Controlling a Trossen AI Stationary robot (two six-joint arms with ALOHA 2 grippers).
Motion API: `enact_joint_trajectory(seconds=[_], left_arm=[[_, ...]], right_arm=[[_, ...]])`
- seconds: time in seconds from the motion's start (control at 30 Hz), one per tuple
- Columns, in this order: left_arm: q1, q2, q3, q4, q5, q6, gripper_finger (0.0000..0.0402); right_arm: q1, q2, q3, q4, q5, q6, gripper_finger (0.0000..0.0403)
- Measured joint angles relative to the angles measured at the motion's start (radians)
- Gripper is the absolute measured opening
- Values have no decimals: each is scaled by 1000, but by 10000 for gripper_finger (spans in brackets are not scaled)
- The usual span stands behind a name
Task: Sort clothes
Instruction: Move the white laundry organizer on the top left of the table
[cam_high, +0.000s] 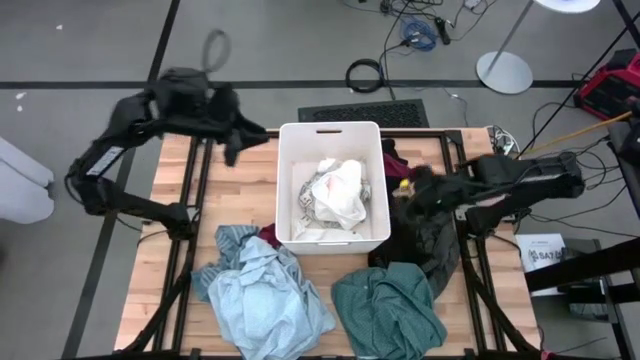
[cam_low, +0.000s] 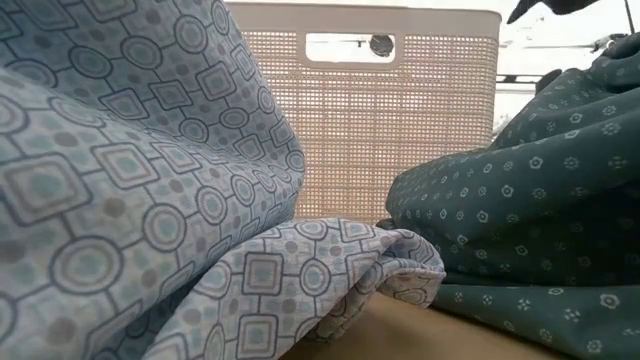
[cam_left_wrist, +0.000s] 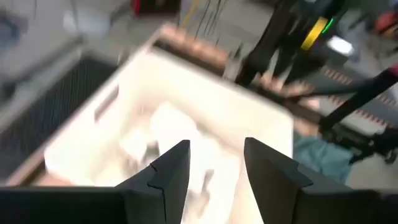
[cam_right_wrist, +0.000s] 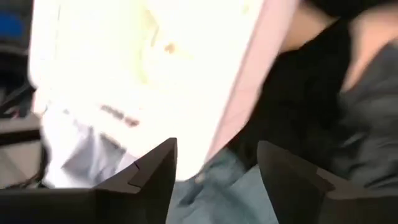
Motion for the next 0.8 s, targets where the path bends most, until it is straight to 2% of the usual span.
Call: enact_joint_trajectory(seconds=[0.07, 0.13, 0.23, 0.3, 0.43, 0.53, 0.63, 0.8], left_arm=[[-4, 18, -1, -24, -2, -15, 162], [-5, 23, 1, -25, -1, -16, 162], [-20, 36, 1, -18, -12, -33, 162], [-22, 38, 1, -16, -70, -41, 162], [-28, 35, 1, -37, -181, -66, 162], [-27, 36, 1, -51, -225, -70, 162], [-28, 36, 1, -62, -231, -95, 162], [-27, 33, 1, -77, -238, -112, 162]], right_arm=[[-43, -19, 0, -65, 9, -49, 195], [-81, -26, 0, -137, 11, -90, 166], [-125, -21, 0, -151, -36, -195, 79], [-146, -3, 0, -120, -90, -268, 23], [-180, 59, -5, -164, -152, -359, 5], [-217, 94, -72, -191, -209, -440, 2], [-250, 100, -166, -114, -314, -516, 1], [-285, 99, -261, 134, -446, -552, 0]])
